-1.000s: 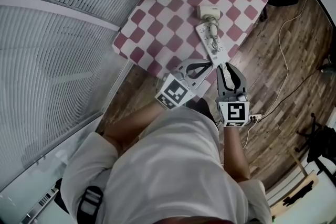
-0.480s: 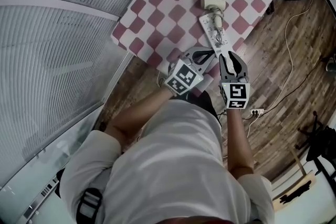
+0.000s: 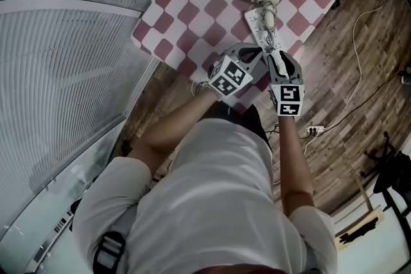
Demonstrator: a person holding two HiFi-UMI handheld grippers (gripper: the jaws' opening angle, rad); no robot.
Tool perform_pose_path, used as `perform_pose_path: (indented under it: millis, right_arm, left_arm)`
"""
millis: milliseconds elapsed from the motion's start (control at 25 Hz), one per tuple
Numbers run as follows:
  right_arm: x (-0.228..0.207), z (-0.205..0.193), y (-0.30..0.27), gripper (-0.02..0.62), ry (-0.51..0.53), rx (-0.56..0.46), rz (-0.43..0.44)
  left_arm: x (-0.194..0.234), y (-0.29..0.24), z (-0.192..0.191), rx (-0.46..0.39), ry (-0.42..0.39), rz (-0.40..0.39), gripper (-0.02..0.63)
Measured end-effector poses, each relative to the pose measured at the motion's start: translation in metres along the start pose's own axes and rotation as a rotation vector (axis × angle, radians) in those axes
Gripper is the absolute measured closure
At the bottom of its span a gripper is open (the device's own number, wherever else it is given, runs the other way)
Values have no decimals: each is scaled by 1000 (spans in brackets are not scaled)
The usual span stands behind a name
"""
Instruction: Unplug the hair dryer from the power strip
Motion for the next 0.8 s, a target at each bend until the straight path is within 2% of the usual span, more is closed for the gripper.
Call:
perform_pose_path:
  millis: [480,800]
  right_arm:
    - [-14,-29,-38,449,-13,53,27]
    - [-22,-37,-55,449,-11,82,32]
  left_arm:
    - [12,-47,-35,110,-46,4,575]
    - [19,-67,-45,147,-85,3,575]
Point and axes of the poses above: the fingertips, and each gripper's own axes: y backward along the fingers, x to its left, z out of its top, the point moved 3 cm from there along y, backward along the fingers, and after that the axes turned 10 degrees about z, right-handed, at the moved point
